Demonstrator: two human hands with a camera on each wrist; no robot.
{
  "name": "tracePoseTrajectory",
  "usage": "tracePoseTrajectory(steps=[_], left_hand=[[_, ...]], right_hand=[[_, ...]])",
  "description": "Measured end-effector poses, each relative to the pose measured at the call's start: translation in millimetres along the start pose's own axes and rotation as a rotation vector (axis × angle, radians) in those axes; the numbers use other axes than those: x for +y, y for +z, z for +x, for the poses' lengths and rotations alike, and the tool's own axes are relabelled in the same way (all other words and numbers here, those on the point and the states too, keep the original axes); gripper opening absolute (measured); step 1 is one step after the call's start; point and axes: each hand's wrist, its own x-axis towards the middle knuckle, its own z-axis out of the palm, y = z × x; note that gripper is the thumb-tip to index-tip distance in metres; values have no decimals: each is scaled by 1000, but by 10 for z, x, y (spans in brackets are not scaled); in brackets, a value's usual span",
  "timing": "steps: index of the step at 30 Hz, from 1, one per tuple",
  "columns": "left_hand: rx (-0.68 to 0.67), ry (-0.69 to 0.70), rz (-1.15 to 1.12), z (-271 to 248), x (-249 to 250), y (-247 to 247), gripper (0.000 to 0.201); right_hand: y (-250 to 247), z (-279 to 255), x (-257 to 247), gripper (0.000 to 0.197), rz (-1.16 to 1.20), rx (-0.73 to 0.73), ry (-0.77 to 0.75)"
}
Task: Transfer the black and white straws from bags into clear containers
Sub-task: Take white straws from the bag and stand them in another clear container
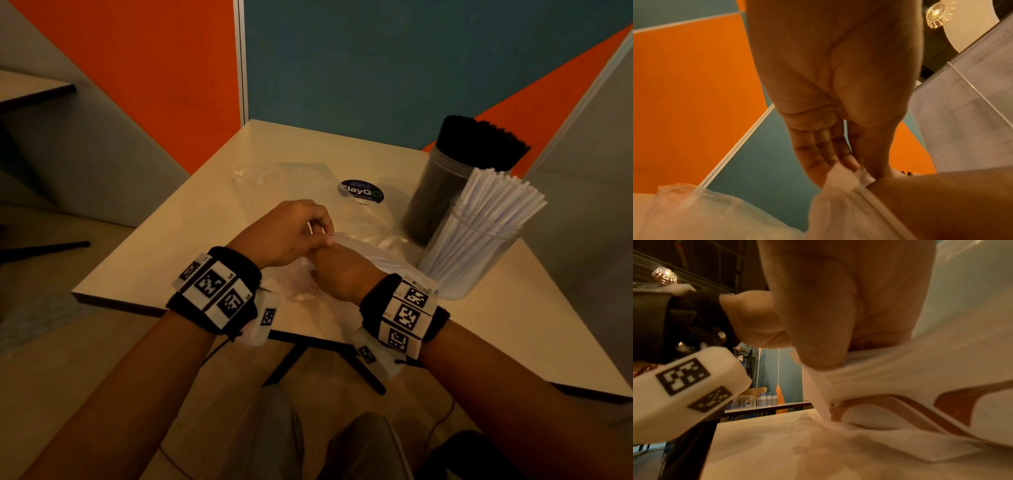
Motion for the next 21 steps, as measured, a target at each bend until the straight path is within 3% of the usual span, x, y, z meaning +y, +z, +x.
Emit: tracePoseTrajectory(steps=[3,7,10,13,19,21], left_hand=[[12,10,-22,-37,-28,9,12],[30,18,6,-64,-58,32,12],[54,9,34,-70,-75,37,11],[57,2,75,-67,-98,38,11],[1,-62,137,-46,-123,34,11],[-32,-66,130,-16,-74,-13,12]], right_hand=[[7,-5,74,34,8,41,3],[-43,-92,157,44,70,103,-55],[-147,-231,159,37,102,127,-76],[-298,-396,179,27,278,174,-59],[-619,-602,414,2,765,518,-132],[-753,-699,495,3,915,640,-171]])
